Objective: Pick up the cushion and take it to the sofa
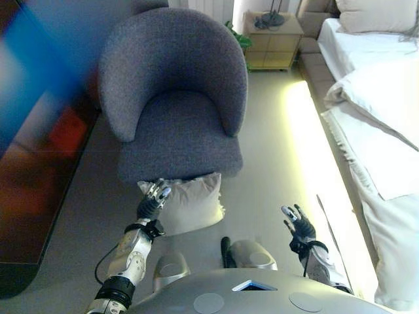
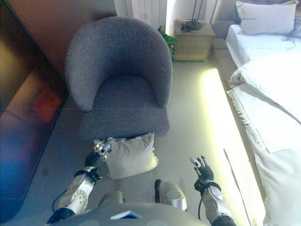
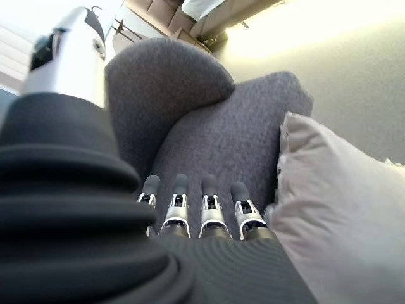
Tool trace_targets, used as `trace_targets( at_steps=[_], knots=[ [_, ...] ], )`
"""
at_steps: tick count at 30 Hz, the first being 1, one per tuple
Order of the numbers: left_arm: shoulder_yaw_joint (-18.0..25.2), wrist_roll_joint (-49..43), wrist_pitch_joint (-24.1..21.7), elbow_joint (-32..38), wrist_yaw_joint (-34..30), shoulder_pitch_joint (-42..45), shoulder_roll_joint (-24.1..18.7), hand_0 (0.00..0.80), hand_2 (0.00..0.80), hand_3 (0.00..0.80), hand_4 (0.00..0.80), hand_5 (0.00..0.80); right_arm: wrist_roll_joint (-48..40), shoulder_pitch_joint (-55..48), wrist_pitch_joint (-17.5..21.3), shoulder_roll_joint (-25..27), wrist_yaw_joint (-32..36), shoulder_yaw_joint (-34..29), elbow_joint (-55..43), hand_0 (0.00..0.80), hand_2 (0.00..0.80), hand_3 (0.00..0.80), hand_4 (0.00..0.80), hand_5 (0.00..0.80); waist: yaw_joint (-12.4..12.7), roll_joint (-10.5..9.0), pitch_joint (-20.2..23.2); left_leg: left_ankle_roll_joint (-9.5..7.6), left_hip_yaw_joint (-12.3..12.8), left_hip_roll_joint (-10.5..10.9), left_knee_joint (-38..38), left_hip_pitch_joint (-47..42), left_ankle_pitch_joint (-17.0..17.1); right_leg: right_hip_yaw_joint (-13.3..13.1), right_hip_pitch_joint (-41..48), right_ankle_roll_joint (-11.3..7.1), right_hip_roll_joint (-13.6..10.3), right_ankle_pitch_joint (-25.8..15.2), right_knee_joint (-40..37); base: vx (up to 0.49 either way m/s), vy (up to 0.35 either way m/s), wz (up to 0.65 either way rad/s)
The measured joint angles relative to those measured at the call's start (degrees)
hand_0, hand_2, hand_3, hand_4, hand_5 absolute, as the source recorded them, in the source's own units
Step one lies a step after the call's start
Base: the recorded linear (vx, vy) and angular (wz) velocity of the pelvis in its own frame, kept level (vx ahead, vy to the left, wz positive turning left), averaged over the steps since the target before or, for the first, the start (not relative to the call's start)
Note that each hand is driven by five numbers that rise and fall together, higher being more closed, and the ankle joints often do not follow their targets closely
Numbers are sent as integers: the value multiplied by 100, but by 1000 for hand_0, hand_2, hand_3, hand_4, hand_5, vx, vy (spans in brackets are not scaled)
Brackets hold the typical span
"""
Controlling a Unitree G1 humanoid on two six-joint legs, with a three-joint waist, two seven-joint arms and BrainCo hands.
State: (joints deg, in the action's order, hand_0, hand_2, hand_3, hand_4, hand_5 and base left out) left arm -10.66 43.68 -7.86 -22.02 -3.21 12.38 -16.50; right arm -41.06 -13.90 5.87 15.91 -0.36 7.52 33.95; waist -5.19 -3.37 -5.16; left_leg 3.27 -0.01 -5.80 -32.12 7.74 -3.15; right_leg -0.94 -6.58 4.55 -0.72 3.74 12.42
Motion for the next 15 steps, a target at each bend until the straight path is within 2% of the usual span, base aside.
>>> trace_targets(
  at_steps=[4,5,7,8,10,11,12,13,15],
  knots=[
    [-4,39,18,97,69,5,9,0,0,0,0,0,-2,-155,0,58,32,2,-183,0,0,0,0,0,207,90,-41,46,-110,-118,2094,-16,48,-21,331,36,131,12,-304,328,121,-6],
    [-6,39,19,81,88,26,18,0,0,0,0,0,-2,-156,0,68,38,0,-190,0,0,0,0,0,269,143,-81,101,-194,-149,2544,5,171,-33,419,38,180,15,-365,368,102,-17],
    [-5,39,19,64,108,75,36,0,0,0,0,0,0,-172,0,83,120,-7,-199,0,0,0,0,0,356,232,-135,180,-211,-201,3163,-18,380,-132,578,23,257,39,-472,374,120,-25],
    [-4,40,19,63,109,94,36,0,0,0,0,0,1,-178,0,78,155,-5,-222,0,0,0,0,0,446,277,-164,156,-171,-195,3227,-9,405,-190,645,-23,260,108,-469,354,135,-29],
    [-1,41,18,64,99,102,40,0,0,0,0,0,3,-214,1,86,215,-9,-258,0,0,0,0,0,458,391,-201,155,-36,-177,3150,-17,401,-276,745,-139,253,234,-434,356,149,-19],
    [-2,42,19,65,94,116,63,0,0,0,0,0,4,-227,1,103,234,-10,-280,0,0,0,0,0,457,520,-179,143,37,-184,3095,-34,374,-286,749,-238,256,352,-360,387,167,-9],
    [11,42,20,68,84,101,71,0,0,0,0,0,5,-216,1,103,230,-7,-314,0,0,0,0,0,457,631,-192,178,99,-170,3094,-117,504,-304,730,-327,235,486,-230,403,181,-15],
    [73,46,21,84,82,98,64,0,0,0,0,0,6,-222,1,60,230,27,-412,0,0,0,0,0,458,575,-248,140,283,-78,3019,-186,614,-349,732,-460,92,640,-87,418,196,-25],
    [99,50,25,91,84,104,-28,0,0,0,0,0,-5,-238,2,-23,170,88,-533,0,0,0,0,0,475,402,-276,11,507,185,2872,-304,619,-340,754,-687,-241,888,144,363,167,-28]
  ],
)
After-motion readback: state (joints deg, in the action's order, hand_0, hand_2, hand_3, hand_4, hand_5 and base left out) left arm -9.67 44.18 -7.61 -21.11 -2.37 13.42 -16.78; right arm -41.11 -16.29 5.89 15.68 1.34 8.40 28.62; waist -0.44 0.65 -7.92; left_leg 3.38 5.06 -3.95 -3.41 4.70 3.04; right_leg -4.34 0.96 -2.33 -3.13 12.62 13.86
